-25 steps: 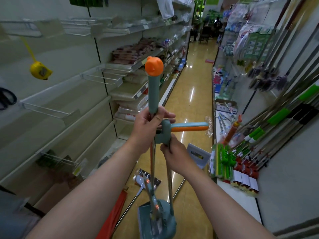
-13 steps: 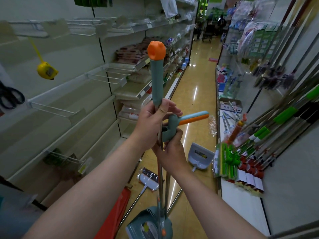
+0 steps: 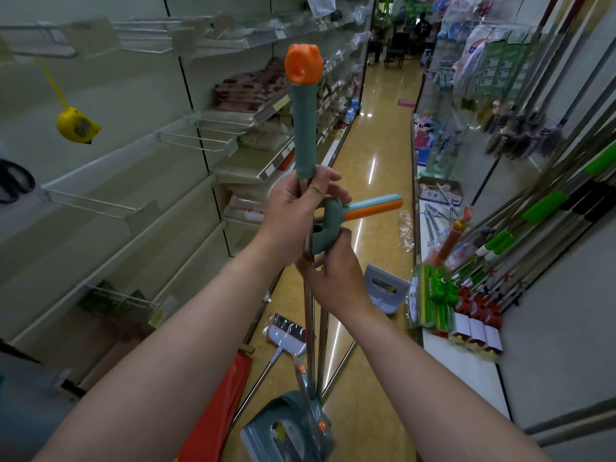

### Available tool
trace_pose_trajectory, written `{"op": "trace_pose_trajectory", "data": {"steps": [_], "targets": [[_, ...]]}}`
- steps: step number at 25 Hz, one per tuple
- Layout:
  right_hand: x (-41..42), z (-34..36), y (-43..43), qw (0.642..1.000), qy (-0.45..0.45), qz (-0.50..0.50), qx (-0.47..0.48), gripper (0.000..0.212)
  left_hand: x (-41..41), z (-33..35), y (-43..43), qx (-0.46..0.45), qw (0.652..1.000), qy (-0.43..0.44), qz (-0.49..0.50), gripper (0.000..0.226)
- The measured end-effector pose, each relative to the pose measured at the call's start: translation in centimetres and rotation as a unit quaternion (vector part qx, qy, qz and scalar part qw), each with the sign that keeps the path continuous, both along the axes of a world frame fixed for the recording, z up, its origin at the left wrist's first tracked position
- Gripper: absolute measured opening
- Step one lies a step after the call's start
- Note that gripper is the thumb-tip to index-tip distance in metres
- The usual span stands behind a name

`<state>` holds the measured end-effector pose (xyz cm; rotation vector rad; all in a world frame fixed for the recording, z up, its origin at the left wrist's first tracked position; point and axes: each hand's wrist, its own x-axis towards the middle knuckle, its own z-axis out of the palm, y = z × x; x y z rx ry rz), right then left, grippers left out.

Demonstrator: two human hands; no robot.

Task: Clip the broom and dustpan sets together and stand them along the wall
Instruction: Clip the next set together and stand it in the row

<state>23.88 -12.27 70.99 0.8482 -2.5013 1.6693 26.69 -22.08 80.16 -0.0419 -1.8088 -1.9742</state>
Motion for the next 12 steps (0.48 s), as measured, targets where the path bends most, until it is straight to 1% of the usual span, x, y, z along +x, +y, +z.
{"op": "trace_pose_trajectory", "data": {"steps": [6,12], "targets": [[0.0,0.0,0.2,1.0,0.001,-0.013,0.023,0.057,-0.2,-0.7,0.7,0.007,0.999,0.017,0.029,0.022],[-0.2,-0.1,0.3,0.998,0.024,-0.018,0.049,0.057,-0.3,-0.6,1.4,0.027,0.998,0.022,0.053,0.019]]}}
